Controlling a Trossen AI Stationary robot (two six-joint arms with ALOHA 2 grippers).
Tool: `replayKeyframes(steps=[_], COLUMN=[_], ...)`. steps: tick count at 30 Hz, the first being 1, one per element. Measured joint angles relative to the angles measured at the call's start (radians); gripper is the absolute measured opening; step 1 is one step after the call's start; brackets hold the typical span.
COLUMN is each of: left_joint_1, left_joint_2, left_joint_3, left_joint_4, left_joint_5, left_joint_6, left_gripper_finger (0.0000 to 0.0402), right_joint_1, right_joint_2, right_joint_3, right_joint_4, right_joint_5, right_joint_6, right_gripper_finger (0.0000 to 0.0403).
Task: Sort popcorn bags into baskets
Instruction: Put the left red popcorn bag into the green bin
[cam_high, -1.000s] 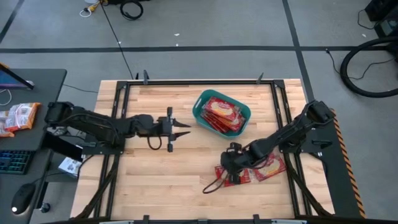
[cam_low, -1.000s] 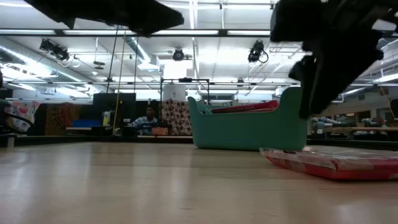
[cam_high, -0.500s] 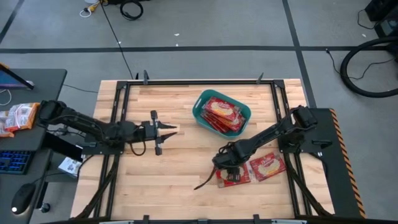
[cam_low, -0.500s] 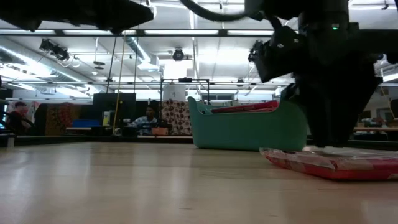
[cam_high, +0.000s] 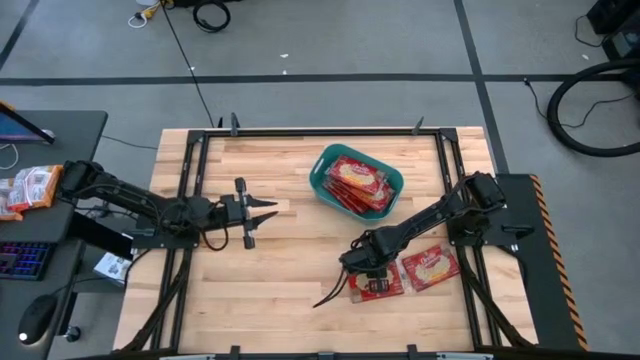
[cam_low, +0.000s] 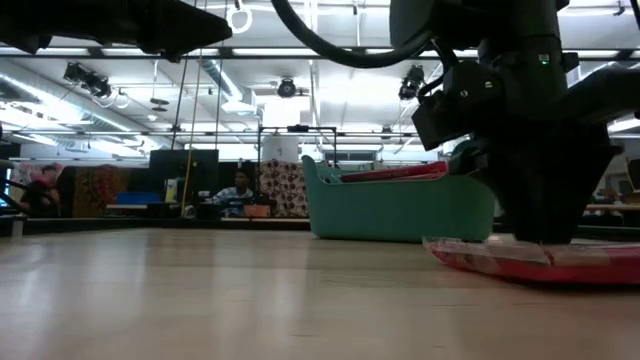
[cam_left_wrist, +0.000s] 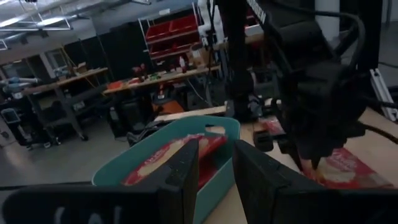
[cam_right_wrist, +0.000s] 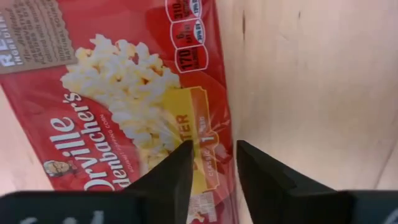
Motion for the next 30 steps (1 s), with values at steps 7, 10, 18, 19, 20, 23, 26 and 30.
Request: replayKeyframes(steps=[7,10,18,19,20,23,26,30], left_joint_1=[0.000,0.000,0.000,0.000,0.000,0.000,0.000,0.000], left_joint_2=[0.000,0.000,0.000,0.000,0.000,0.000,0.000,0.000], left_joint_3=[0.000,0.000,0.000,0.000,0.000,0.000,0.000,0.000], left_joint_4=[-0.016,-0.016,-0.024,-0.024,-0.025,-0.031,-0.031,-0.032], left_joint_5=[-0.003,-0.003,-0.003,-0.003,-0.003,-0.003,-0.003,-0.003], left_joint_6=[-0.006,-0.006,-0.006,-0.006,-0.006,-0.006,-0.006,-0.007], left_gripper_finger=[0.0102,0.0102,0.0102,0.0102,0.0102,0.0102,0.0102,0.0102], right_joint_1=[0.000,-0.001,-0.001,-0.001,-0.003,-0.014,-0.027,-0.044], right_joint_2=[-0.023,-0.024,-0.029,-0.029,-0.029,-0.029,-0.029,-0.029], right_joint_3=[-0.003,-0.003,-0.004,-0.004,-0.003,-0.003,-0.003,-0.003], right_joint_4=[-0.022,-0.029,-0.034,-0.035,-0.036,-0.038,-0.037,-0.016], right_joint_5=[0.030,0.024,0.017,0.008,0.002,-0.021,-0.044,-0.045], right_joint_6=[0.054,0.054,0.099,0.105,0.111,0.134,0.132,0.111], right_gripper_finger=[0.0066,0.0049,0.0049,0.0055,0.0063,0.0093,0.0124,0.0148])
